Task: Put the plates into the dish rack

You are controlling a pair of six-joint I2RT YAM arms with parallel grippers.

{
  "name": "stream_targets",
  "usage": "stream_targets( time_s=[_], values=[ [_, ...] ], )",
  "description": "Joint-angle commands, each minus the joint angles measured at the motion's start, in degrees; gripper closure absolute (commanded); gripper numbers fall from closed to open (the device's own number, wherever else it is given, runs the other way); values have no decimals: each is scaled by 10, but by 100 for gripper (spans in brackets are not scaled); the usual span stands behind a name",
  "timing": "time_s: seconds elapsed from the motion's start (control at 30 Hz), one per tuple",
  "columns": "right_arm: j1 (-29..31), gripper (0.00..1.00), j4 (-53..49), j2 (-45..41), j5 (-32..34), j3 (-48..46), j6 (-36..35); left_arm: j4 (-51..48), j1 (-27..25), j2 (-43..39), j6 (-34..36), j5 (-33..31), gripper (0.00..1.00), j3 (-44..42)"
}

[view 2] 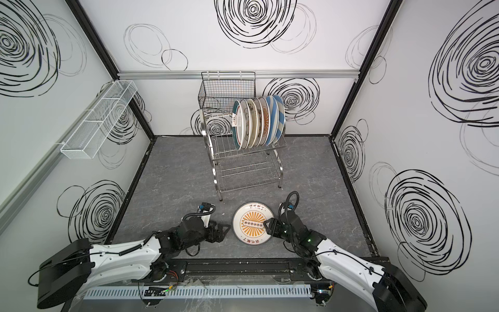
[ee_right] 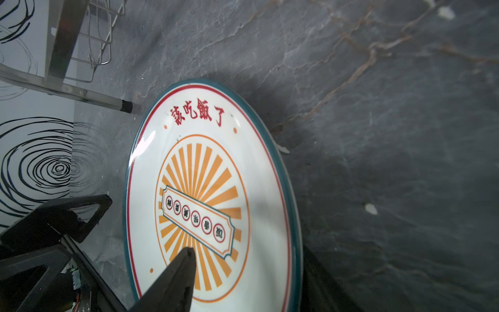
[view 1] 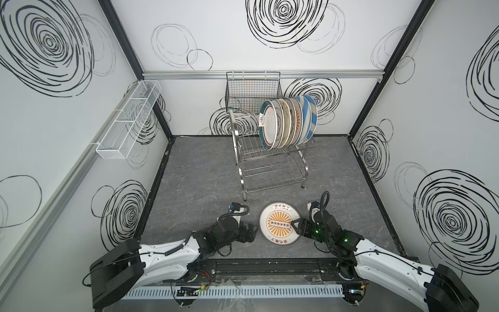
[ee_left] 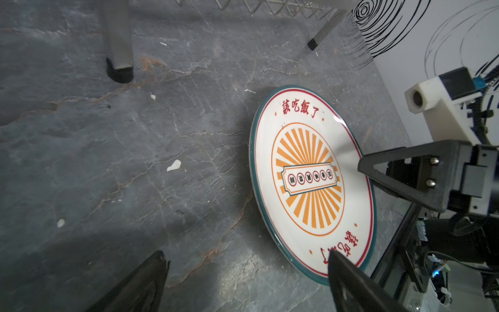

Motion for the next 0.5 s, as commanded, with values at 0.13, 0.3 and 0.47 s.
stream_targets(
  time_s=[0.13,0.3,0.47],
  values=[
    [-11,51,20,21,-7,-35,-4,79,-3,86,56,19,4,54],
    [-15,59,40,24,-9,-33,-3,91,-20,147,69,35,4,86],
    [-18,66,69,29,-14,-35,2,117,-31,180,71,48,4,95]
  ],
)
